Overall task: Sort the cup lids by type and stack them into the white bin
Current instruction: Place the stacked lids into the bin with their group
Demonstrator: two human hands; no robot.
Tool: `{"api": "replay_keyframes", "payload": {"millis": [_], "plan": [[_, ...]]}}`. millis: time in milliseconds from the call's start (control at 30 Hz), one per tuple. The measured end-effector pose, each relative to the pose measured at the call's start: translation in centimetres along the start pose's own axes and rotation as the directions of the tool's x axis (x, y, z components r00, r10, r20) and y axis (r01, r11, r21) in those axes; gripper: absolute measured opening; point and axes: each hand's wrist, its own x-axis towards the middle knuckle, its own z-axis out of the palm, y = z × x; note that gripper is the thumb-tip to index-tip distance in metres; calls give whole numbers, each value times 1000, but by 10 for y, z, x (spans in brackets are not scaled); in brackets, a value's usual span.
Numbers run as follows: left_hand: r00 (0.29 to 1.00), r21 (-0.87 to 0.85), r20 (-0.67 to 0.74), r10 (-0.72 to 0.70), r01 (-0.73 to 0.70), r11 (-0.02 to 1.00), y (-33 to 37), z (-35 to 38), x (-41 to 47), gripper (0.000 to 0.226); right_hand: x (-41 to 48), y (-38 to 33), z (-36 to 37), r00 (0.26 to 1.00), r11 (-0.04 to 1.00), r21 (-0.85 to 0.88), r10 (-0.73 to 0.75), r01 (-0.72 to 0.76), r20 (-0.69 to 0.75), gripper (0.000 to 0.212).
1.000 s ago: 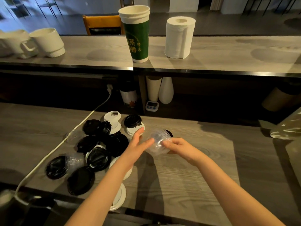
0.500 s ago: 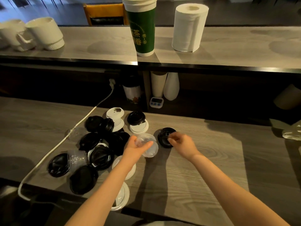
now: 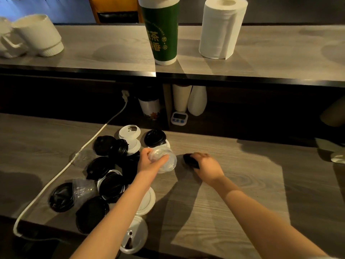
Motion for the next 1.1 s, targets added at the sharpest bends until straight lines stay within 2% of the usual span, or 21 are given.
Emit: {"api": "replay_keyframes", "payload": {"millis": [67,133,233,300,367,533,633,833,933,1033,1100], "plan": [[1000,-26,4,23,-23,999,2,1,-3,40,-2,0,-10,993,971,225,94,-77,-65,32],[998,-47,24,55,-53,997,3,2,-7,37,-9,2,-22,974,887,443,198,-131,-107,27],[991,-74,79,105,-99,992,8,7,-14,37,-29,4,-41,954,686,719,276,-110,-118,36],[986,-75,100,134,-127,989,16,15,-20,38,-48,9,-56,948,597,799,288,-67,-135,38],[975,-53,128,184,-178,983,26,27,-27,38,-67,18,-72,937,567,823,303,-30,-175,42],[911,-12,255,324,-332,943,56,69,-55,22,-116,59,-108,896,589,807,341,32,-284,53],[873,-35,308,378,-387,921,70,100,-77,15,-150,84,-130,860,614,788,372,54,-349,51],[789,-76,428,440,-453,888,93,176,-129,27,-223,151,-170,772,612,788,465,75,-434,43],[769,-78,465,438,-457,886,99,221,-153,38,-256,191,-188,752,603,795,496,61,-434,41],[749,-88,501,434,-455,886,106,268,-179,64,-286,239,-206,743,580,813,523,49,-418,41],[760,-93,496,420,-434,896,111,296,-194,63,-302,272,-216,735,574,818,542,29,-407,39]]}}
